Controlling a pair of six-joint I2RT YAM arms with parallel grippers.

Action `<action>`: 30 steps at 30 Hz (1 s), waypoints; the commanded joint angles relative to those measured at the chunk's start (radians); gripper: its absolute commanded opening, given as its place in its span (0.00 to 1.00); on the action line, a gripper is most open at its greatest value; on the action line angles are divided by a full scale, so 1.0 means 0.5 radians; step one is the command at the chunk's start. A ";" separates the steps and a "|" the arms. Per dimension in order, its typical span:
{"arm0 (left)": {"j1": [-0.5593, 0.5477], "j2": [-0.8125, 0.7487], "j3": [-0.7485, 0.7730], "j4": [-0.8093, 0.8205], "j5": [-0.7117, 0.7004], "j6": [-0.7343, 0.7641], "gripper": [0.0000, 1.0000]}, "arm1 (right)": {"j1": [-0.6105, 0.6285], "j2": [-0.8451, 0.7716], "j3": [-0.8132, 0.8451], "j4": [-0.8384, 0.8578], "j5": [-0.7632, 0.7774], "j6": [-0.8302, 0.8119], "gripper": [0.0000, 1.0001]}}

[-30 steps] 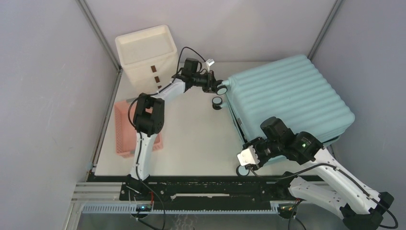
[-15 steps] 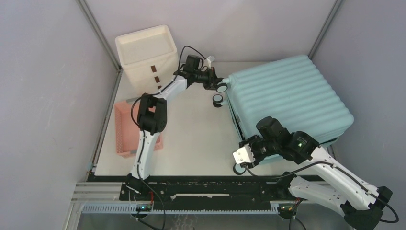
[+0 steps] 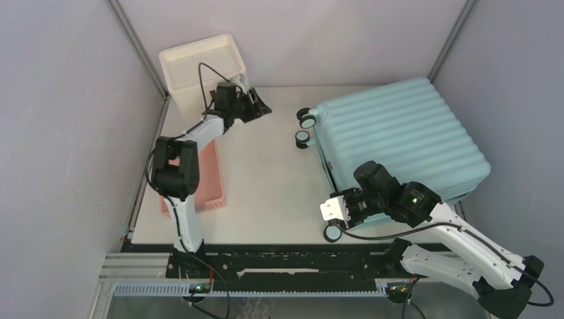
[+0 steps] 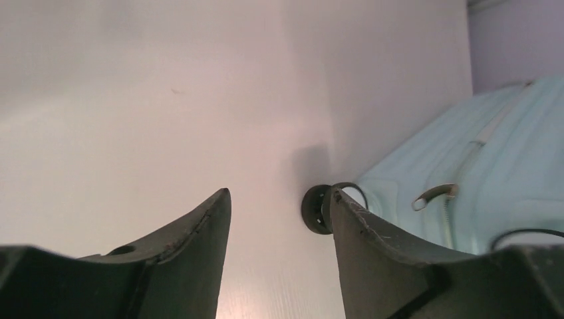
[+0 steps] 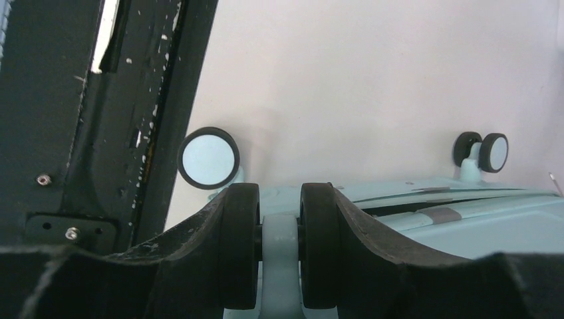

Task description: Open, take out, and arrange the luggage

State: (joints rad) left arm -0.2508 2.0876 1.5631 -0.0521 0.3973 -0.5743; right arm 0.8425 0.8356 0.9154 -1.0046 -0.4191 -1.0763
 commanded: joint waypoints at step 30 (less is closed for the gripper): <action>-0.308 -2.387 -2.139 1.401 0.251 -0.545 1.00 | -0.738 -0.097 0.390 1.360 -0.784 1.784 1.00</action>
State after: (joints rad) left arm -0.3370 0.9283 0.5140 0.5274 0.4774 -0.7902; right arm 0.5423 0.8108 1.0382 -0.4301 -0.8612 -0.3042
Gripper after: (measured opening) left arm 0.996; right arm 0.993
